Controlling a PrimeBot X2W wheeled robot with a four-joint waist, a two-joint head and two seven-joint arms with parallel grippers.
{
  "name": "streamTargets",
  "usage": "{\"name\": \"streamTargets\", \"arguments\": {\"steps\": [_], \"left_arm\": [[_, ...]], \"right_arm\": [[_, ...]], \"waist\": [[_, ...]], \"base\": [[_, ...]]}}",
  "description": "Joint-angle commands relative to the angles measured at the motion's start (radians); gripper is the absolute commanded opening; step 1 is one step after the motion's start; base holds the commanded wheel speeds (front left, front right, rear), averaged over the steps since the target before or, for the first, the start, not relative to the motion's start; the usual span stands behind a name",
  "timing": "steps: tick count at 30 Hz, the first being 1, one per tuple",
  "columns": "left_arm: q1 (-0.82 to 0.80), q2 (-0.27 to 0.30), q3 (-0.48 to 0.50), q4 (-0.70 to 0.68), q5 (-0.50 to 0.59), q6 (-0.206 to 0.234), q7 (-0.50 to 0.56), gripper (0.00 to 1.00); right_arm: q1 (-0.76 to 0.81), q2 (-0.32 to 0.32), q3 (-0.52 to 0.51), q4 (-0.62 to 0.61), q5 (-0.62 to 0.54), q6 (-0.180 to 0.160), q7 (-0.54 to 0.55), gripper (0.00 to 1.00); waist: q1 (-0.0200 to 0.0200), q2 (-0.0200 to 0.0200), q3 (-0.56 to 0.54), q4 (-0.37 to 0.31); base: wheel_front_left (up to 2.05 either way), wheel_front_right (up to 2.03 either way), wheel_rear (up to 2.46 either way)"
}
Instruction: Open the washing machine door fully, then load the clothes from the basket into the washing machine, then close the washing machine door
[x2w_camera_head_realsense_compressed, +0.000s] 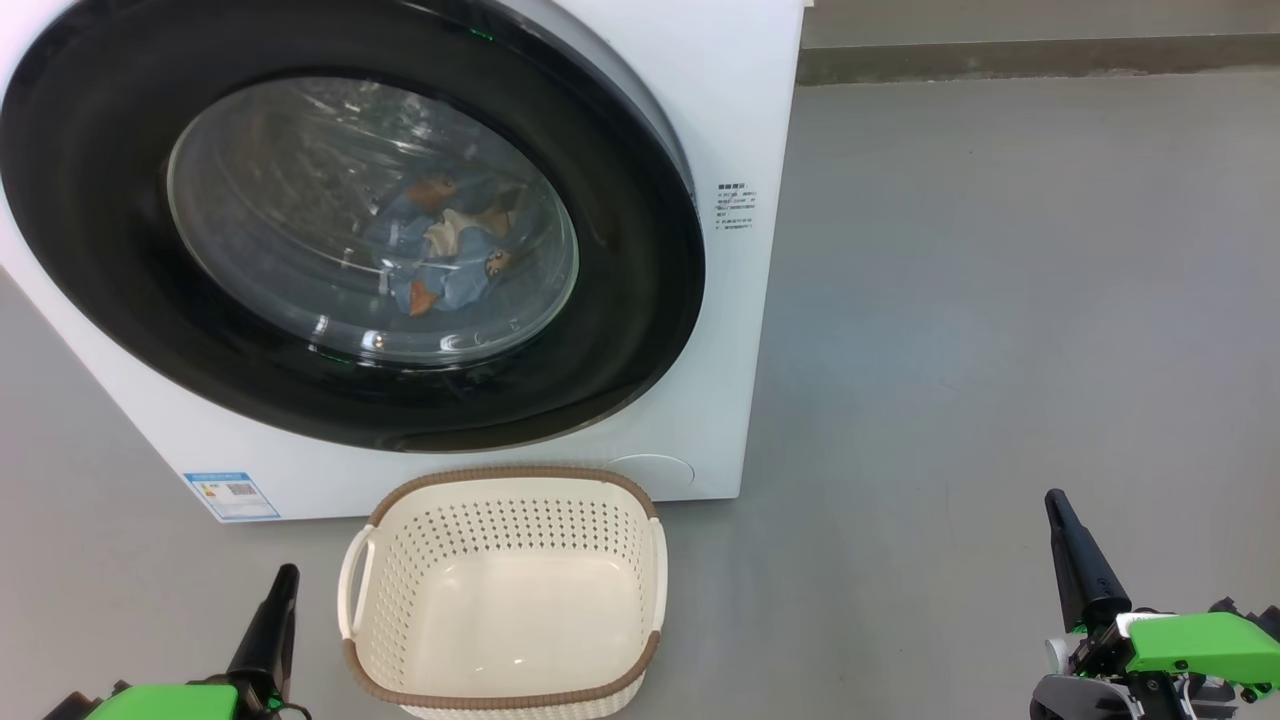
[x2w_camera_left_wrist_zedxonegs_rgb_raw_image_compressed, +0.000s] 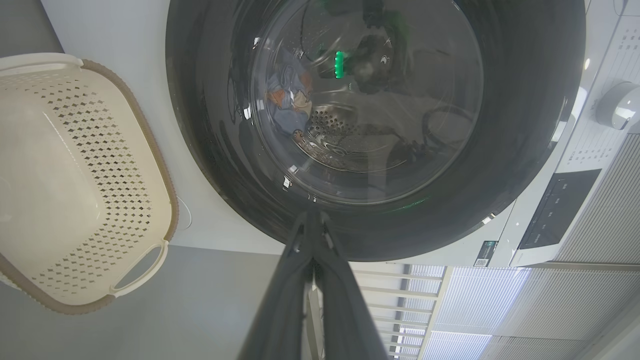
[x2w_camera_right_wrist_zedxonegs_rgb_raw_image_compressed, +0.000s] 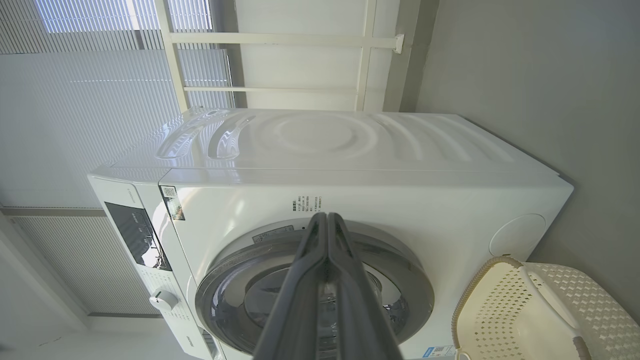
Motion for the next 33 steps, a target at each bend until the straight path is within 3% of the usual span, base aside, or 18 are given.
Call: {"name": "streamTargets", "arguments": {"steps": [1,33], "left_arm": [[-0.046,0.011,0.035,-0.025,0.012,-0.003,0.004,0.0],[-0.046,0.01,0.036,-0.025,0.013,-0.003,0.005,0.0]], "right_arm": [[-0.014,-0.002,0.023,-0.029,-0.002,0.002,0.007,0.0],[-0.014,-0.001,0.022,-0.029,-0.003,0.002,0.008,0.0]], "waist": [[0.0,0.0,0.0,0.0],[0.0,0.0,0.0,0.0]], "base": [[0.0,0.0,0.0],[0.0,0.0,0.0]]}}
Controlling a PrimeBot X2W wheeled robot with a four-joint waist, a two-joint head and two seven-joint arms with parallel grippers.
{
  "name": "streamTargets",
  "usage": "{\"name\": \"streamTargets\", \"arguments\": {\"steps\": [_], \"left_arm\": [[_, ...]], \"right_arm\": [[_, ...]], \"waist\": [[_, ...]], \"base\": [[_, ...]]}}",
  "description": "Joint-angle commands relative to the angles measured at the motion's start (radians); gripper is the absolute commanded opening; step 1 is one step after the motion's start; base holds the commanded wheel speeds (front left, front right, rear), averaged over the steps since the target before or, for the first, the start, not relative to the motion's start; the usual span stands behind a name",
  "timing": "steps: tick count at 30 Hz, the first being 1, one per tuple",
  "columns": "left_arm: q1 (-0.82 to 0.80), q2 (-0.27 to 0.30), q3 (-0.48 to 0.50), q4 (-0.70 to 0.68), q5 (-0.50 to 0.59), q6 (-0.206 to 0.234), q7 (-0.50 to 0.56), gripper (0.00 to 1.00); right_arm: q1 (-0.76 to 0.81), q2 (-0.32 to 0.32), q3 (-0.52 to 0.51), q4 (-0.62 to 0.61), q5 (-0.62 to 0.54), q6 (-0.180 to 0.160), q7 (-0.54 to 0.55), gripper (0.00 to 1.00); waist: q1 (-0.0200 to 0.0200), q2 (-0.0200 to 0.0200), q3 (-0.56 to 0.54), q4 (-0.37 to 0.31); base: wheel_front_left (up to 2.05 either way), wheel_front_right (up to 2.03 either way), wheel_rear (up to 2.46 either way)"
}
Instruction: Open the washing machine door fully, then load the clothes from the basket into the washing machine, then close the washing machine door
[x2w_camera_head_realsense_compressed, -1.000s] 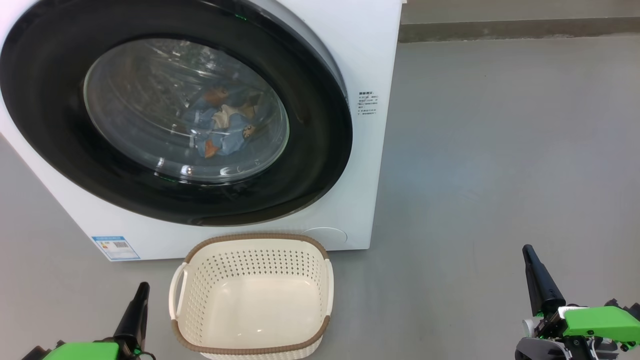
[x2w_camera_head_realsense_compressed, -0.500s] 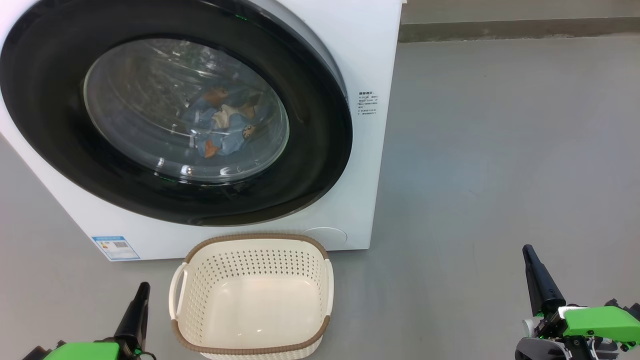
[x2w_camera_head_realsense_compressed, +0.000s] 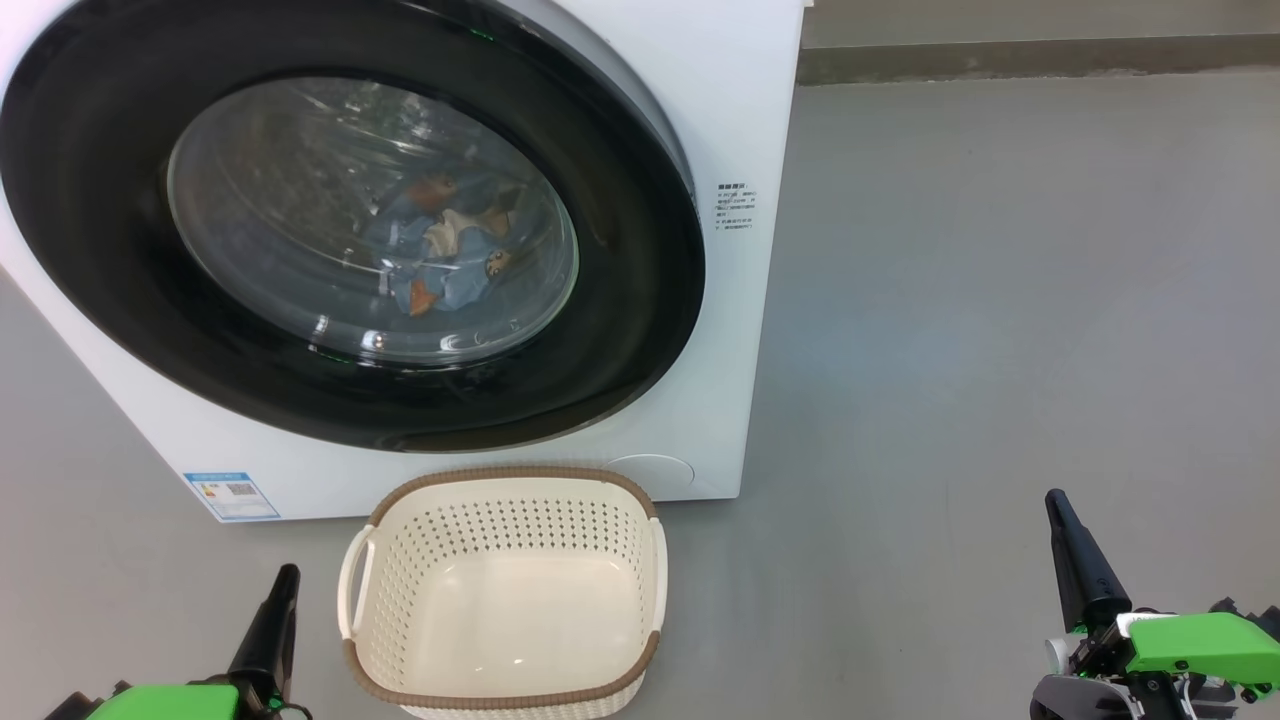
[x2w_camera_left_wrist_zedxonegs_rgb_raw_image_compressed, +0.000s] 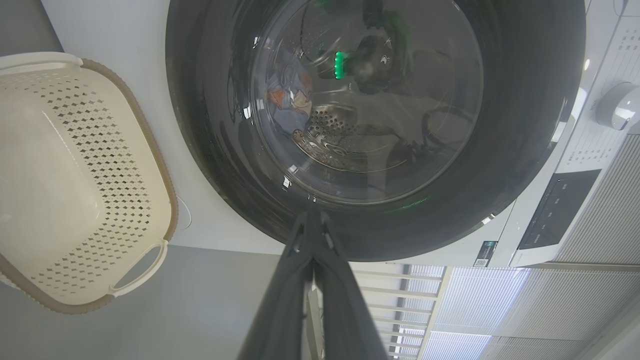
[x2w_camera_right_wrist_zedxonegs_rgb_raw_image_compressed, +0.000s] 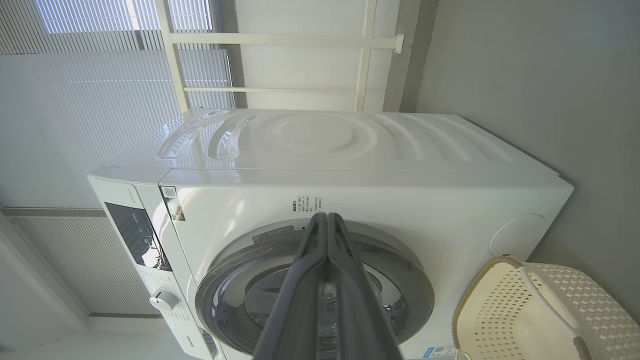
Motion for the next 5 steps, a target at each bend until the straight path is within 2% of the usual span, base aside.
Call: {"name": "streamTargets", "arguments": {"steps": [1,5], "left_arm": [[-0.046,0.012,0.035,-0.025,0.012,-0.003,0.005,0.0],[-0.046,0.012,0.035,-0.025,0.013,-0.003,0.005,0.0]], "right_arm": [[-0.014,-0.002,0.023,-0.029,-0.003,0.002,0.008,0.0],[-0.014,-0.002,0.023,-0.029,-0.003,0.002,0.008,0.0]], "waist": [[0.0,0.0,0.0,0.0],[0.0,0.0,0.0,0.0]], "base": [[0.0,0.0,0.0],[0.0,0.0,0.0]]}}
